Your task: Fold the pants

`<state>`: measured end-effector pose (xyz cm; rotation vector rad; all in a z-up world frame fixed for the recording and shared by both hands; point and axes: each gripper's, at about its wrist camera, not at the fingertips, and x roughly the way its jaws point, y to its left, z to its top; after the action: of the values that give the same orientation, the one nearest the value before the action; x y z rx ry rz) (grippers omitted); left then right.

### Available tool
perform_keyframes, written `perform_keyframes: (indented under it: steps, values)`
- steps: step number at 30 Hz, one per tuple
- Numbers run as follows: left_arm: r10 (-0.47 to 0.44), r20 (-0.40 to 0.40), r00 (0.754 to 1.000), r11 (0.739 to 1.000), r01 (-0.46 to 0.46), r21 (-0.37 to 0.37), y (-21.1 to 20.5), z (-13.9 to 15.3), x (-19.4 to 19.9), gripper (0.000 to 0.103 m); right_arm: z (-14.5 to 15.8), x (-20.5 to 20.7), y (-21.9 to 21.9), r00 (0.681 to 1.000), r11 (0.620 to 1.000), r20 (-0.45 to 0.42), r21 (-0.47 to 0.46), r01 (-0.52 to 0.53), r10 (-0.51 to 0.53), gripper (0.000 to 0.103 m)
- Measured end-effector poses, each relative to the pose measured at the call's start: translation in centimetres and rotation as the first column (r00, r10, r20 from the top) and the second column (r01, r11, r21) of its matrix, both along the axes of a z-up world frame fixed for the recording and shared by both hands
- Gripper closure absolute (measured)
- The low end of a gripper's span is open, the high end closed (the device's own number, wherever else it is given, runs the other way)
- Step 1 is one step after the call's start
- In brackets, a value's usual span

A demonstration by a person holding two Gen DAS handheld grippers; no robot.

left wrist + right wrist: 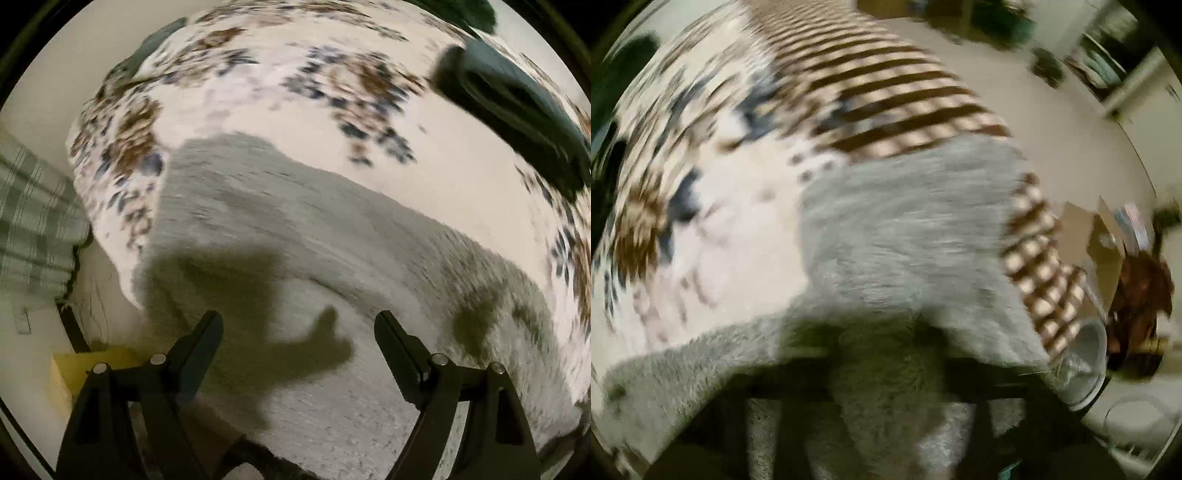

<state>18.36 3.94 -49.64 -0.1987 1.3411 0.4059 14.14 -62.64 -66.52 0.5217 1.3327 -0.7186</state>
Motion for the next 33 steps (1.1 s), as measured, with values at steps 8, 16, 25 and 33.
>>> perform_keyframes:
  steps: [8, 16, 25, 33]
  values:
    - [-0.05, -0.079, 0.996, 0.998, 0.052, 0.023, -2.1, -2.8, 1.1, 0.019, -1.9, -13.6, -7.7, 0.91, 0.892, -0.023, 0.192, 0.41, -0.414, 0.075]
    - [-0.095, -0.088, 0.992, 0.995, 0.098, 0.021, -3.1, -1.0, 2.2, 0.019, 0.7, -14.2, -4.9, 0.901, 0.874, -0.018, 0.237, 0.425, -0.433, 0.046]
    - [-0.18, -0.14, 0.974, 0.976, 0.159, -0.15, -7.6, -3.0, 6.0, 0.019, -4.4, 2.0, 16.8, 0.999, 0.745, -0.002, 0.666, 0.032, -0.041, 0.039]
    - [-0.113, -0.115, 0.987, 0.936, 0.067, -0.346, -8.6, -4.7, 8.1, 0.079, -8.3, 1.4, 16.4, 0.917, 0.67, -0.104, 0.651, 0.357, -0.386, 0.092]
